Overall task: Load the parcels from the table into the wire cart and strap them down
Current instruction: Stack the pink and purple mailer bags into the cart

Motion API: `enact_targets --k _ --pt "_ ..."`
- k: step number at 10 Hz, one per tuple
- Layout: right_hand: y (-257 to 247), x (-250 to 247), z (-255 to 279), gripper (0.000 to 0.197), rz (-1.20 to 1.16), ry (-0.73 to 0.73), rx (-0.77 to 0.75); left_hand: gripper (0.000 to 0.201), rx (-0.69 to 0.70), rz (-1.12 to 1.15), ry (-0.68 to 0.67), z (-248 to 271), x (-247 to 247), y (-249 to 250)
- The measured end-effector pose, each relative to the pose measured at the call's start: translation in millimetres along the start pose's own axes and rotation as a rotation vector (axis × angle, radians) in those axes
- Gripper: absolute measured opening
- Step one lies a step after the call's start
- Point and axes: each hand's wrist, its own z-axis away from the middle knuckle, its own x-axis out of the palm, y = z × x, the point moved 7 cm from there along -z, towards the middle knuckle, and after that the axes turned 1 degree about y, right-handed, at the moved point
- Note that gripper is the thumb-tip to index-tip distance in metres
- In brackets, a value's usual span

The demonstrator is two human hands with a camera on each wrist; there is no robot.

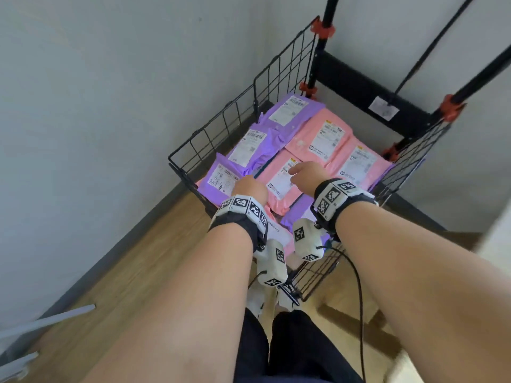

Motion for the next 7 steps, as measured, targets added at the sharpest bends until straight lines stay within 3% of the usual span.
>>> enact_targets --k 1,2,5,7 --pt "23.0 -25.7 30.1 0.037 -0.053 0.125 0.062 0.035 0.104 -0.029 -0.022 25.8 3.8 24.3" --pt "46.1 -47.8 66.2 0.035 -0.072 0.257 0.128 0.036 0.121 0.038 -0.042 46.0 8.8 40.1" --pt "114.1 -71.6 187.6 0.031 -0.208 0.59 0.276 0.033 0.392 -0.056 -0.121 120.3 41.5 84.9" --pt "205.4 -70.8 281.3 0.037 -0.424 0.768 0.453 0.035 0.576 -0.147 -0.201 200.6 90.5 133.7"
